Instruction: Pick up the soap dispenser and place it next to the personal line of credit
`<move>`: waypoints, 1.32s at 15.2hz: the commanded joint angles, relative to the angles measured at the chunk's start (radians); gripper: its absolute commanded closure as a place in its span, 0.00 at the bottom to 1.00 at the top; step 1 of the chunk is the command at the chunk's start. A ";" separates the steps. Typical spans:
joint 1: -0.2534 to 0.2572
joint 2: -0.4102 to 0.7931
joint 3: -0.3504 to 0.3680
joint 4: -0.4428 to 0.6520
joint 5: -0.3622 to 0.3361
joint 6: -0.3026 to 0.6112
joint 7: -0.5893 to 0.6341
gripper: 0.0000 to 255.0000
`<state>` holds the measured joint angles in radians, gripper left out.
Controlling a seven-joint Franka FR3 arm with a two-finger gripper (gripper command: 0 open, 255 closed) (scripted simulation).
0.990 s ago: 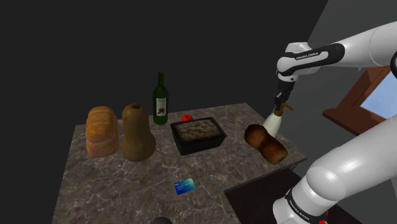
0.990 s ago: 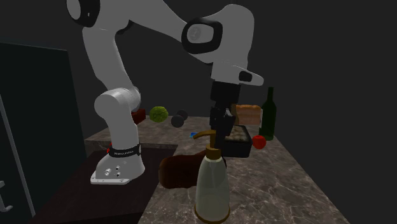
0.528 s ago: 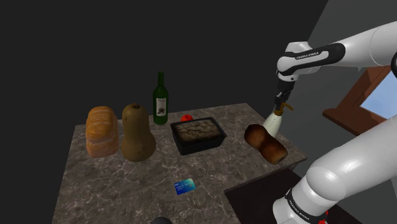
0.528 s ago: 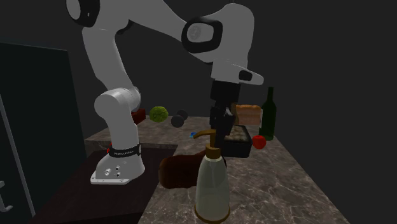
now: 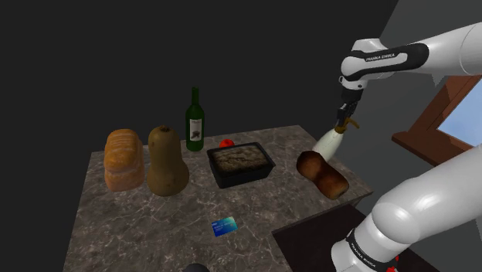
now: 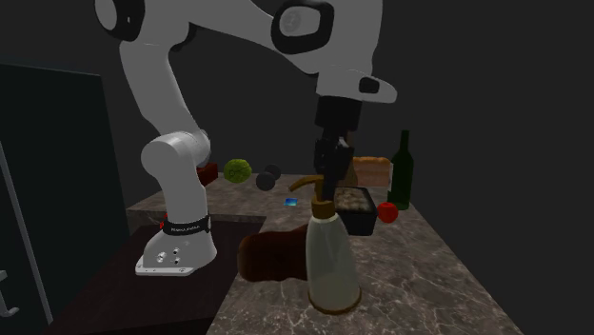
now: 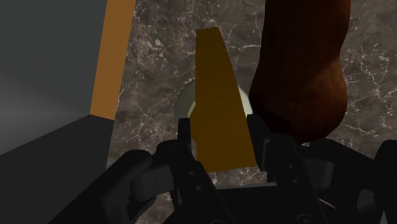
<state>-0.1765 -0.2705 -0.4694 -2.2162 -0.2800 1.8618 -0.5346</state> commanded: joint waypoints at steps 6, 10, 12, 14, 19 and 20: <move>0.003 -0.018 0.012 0.077 0.003 -0.094 -0.010 1.00; 0.005 -0.024 0.018 0.126 0.006 -0.147 -0.016 1.00; 0.006 -0.025 0.021 0.151 0.008 -0.174 -0.020 1.00; 0.007 -0.025 0.024 0.178 0.010 -0.200 -0.023 1.00; 0.009 -0.022 0.030 0.247 0.015 -0.266 -0.034 1.00; 0.010 -0.020 0.031 0.262 0.016 -0.279 -0.036 1.00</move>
<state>-0.1669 -0.2933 -0.4391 -1.9721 -0.2659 1.5973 -0.5665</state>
